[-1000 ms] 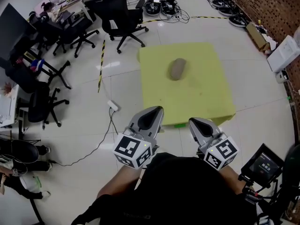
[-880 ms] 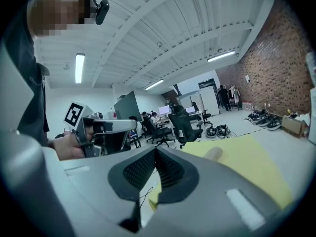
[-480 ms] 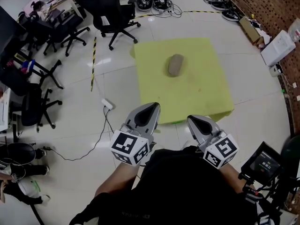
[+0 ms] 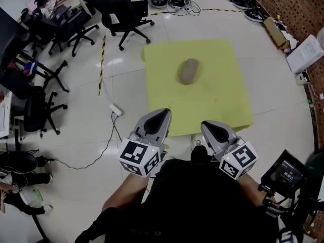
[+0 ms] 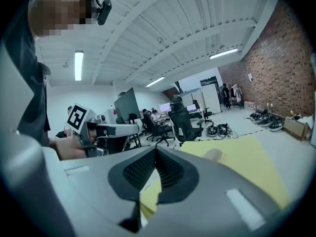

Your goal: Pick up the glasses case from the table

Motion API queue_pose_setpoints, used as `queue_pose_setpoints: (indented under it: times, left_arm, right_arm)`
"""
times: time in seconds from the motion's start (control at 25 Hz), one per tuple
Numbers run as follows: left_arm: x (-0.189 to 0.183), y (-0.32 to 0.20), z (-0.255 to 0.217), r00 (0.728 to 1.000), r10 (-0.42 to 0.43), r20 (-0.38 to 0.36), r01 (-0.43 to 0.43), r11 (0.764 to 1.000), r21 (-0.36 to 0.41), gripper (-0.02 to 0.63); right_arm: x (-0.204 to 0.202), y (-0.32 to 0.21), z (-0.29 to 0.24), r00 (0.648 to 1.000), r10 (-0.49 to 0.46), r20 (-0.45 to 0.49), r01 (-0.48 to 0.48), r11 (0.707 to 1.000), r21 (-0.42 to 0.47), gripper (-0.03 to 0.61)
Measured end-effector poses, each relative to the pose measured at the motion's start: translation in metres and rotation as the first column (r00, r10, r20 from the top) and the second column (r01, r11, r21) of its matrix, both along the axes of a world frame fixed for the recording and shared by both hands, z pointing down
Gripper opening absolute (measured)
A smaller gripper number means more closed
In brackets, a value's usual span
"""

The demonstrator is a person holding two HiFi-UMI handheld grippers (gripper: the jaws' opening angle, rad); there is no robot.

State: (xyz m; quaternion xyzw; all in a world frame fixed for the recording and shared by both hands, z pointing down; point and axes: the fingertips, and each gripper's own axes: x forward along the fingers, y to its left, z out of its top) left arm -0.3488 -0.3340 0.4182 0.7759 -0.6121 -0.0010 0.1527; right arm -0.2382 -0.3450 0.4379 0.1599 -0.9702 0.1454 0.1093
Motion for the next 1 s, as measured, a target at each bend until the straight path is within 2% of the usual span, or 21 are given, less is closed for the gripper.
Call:
queue_pose_setpoints:
  times: [0.4,0.64,0.84,1.0]
  left_arm:
    - [-0.008,-0.083,0.029,0.994,-0.092,0.056,0.095,0.994,-0.059,0.008]
    - [-0.012,-0.134,0.071,0.986,-0.141,0.088,0.153,0.978,-0.143,0.015]
    - [-0.018,-0.173,0.11,0.979,-0.153,0.138,0.181,0.959,-0.217,0.055]
    - [-0.02,-0.224,0.149,0.976,-0.148,0.16,0.187,0.945,-0.268,0.095]
  right_arm:
    - [-0.004,-0.085,0.014,0.997,-0.07,0.011,0.07,0.997,-0.035,0.002]
    - [0.003,-0.137,0.035,0.996,-0.089,-0.009,0.088,0.991,-0.101,0.002]
    - [0.008,-0.165,0.061,0.994,-0.105,-0.035,0.097,0.981,-0.168,0.002]
    - [0.003,-0.206,0.093,0.989,-0.144,-0.042,0.134,0.975,-0.179,0.002]
